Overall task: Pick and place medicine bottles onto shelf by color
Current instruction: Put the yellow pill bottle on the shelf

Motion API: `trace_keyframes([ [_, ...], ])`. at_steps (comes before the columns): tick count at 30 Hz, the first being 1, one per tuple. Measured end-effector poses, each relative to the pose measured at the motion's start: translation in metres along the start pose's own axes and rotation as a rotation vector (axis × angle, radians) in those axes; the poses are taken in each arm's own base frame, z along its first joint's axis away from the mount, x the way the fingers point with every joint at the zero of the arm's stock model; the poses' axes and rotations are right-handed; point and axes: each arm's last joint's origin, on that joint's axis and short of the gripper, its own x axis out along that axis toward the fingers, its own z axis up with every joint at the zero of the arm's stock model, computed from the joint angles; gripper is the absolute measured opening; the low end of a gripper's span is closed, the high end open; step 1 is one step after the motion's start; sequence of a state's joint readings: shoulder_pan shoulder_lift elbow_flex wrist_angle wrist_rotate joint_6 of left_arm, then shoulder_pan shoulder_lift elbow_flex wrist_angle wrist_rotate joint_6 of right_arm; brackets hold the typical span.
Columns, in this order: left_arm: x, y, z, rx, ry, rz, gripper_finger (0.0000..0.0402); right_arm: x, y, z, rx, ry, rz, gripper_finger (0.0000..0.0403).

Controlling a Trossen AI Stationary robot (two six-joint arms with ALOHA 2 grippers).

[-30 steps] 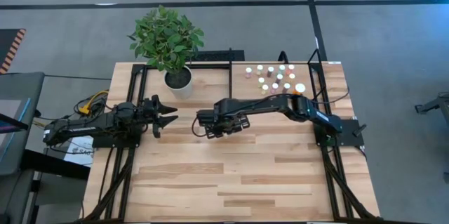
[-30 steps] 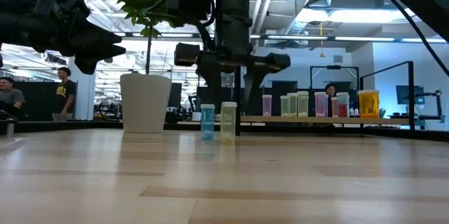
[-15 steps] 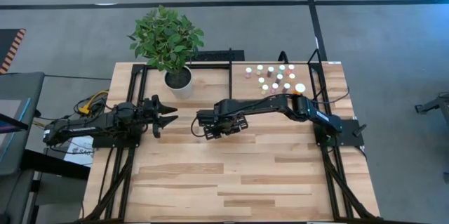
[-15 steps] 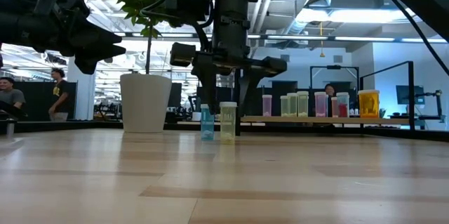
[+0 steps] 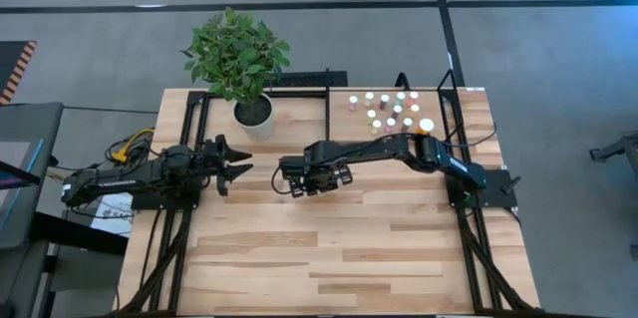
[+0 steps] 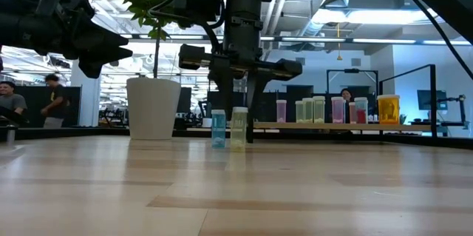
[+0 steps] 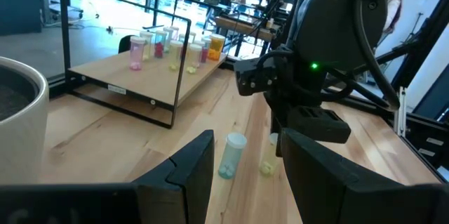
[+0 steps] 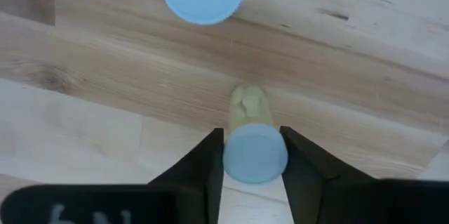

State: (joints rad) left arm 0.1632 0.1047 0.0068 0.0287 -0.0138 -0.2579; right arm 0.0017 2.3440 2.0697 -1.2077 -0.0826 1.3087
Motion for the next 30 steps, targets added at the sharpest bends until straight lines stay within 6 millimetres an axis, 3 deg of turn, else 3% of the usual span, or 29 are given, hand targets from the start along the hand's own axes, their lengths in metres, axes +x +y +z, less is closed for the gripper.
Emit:
trace_keyframes([
  [9, 0.0, 0.0, 0.0, 0.0, 0.0, 0.0, 0.0153, -0.009, -0.004, 0.003, 0.043, -0.001, 0.001, 0.014],
  [13, 0.0, 0.0, 0.0, 0.0, 0.0, 0.0, 0.0153, -0.033, -0.014, 0.012, 0.09, -0.008, 0.016, 0.0139],
  [19, 0.0, 0.0, 0.0, 0.0, 0.0, 0.0, 0.0153, -0.087, -0.04, 0.028, 0.17, -0.08, 0.041, 0.0132],
  [24, 0.0, 0.0, 0.0, 0.0, 0.0, 0.0, 0.0153, -0.121, -0.069, 0.051, 0.259, -0.167, 0.038, 0.0133],
  [30, 0.0, 0.0, 0.0, 0.0, 0.0, 0.0, 0.0153, -0.121, -0.099, 0.094, 0.393, -0.104, -0.017, 0.0133],
])
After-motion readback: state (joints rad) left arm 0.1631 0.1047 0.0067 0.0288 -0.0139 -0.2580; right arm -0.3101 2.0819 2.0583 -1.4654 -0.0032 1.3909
